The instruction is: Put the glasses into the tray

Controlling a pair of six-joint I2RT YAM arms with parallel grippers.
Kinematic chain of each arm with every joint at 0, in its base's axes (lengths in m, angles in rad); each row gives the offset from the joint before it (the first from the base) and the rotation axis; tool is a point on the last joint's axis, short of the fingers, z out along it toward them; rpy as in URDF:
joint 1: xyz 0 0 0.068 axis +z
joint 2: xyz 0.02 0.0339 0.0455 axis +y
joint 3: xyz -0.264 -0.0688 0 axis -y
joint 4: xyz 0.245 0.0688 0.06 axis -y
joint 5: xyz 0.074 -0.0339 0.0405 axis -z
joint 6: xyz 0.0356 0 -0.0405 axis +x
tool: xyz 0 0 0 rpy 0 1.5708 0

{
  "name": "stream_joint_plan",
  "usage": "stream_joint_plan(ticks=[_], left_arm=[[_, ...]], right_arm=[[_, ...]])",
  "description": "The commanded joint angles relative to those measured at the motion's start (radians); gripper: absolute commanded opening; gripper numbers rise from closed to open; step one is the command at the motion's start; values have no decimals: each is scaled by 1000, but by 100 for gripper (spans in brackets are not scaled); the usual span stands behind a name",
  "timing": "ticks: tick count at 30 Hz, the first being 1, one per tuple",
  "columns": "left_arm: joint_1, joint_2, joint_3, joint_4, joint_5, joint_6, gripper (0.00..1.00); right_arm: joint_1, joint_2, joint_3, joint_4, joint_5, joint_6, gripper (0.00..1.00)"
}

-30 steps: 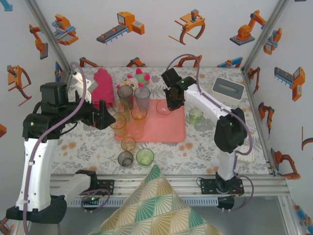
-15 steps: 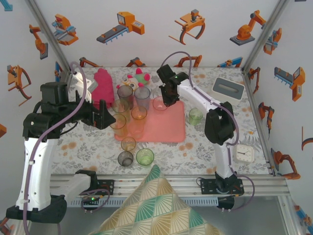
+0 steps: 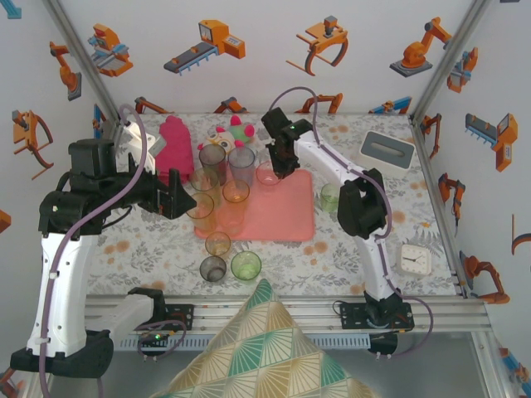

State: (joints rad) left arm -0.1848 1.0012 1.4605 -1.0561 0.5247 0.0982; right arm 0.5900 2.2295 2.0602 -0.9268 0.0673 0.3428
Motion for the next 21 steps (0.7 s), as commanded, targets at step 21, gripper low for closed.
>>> stream_joint_plan(ticks=[21], left_arm=[[-5, 5, 28, -8, 28, 1, 97]], right_arm=[[-12, 82, 134, -55, -23, -21, 13]])
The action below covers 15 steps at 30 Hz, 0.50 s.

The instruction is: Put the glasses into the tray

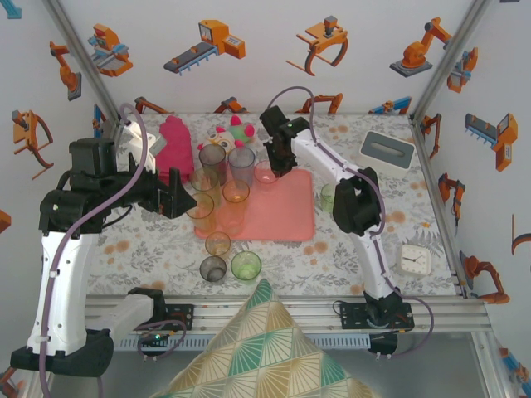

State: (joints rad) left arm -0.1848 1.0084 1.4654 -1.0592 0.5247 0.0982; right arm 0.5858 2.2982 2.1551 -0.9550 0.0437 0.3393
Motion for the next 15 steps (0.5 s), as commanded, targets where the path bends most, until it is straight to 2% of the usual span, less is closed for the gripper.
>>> stream_joint_plan(ticks=[1, 15], left_arm=[[-5, -3, 23, -5, 28, 2, 97], [-5, -8, 20, -4, 25, 2, 97]], right_arm=[[-11, 16, 40, -28, 1, -17, 13], [-20, 27, 54, -38, -13, -18, 15]])
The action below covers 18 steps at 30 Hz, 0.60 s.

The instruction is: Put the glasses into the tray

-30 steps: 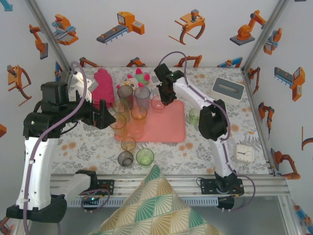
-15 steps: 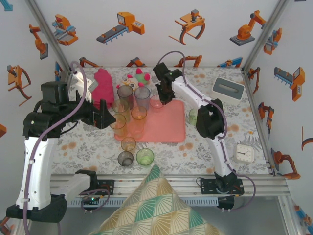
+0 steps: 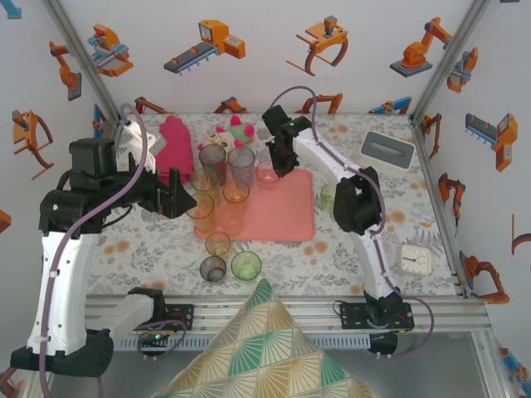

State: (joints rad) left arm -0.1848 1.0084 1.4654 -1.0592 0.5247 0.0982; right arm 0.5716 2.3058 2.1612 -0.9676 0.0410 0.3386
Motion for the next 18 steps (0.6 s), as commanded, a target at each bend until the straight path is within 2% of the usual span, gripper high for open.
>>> stream_joint_plan(ticks=[1, 18], left_arm=[[-5, -10, 19, -5, 25, 2, 97], [-4, -16, 19, -6, 23, 2, 97]], right_arm=[[-6, 21, 48, -25, -12, -18, 15], [-6, 44, 84, -42, -12, -18, 16]])
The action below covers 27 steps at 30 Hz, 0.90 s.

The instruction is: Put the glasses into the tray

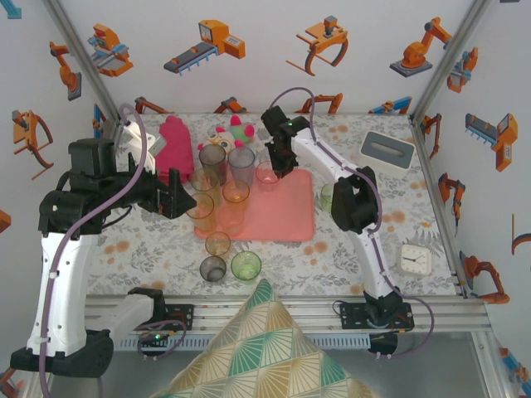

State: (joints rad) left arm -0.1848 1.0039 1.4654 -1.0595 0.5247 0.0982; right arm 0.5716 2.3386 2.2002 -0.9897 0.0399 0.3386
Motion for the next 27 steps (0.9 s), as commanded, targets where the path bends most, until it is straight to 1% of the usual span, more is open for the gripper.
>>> stream_joint_plan(ticks=[1, 27], left_arm=[[-3, -11, 20, -6, 23, 2, 97], [-4, -17, 18, -7, 24, 2, 97]], right_arm=[[-6, 14, 52, -22, -11, -19, 16], [-7, 44, 85, -35, -20, -16, 18]])
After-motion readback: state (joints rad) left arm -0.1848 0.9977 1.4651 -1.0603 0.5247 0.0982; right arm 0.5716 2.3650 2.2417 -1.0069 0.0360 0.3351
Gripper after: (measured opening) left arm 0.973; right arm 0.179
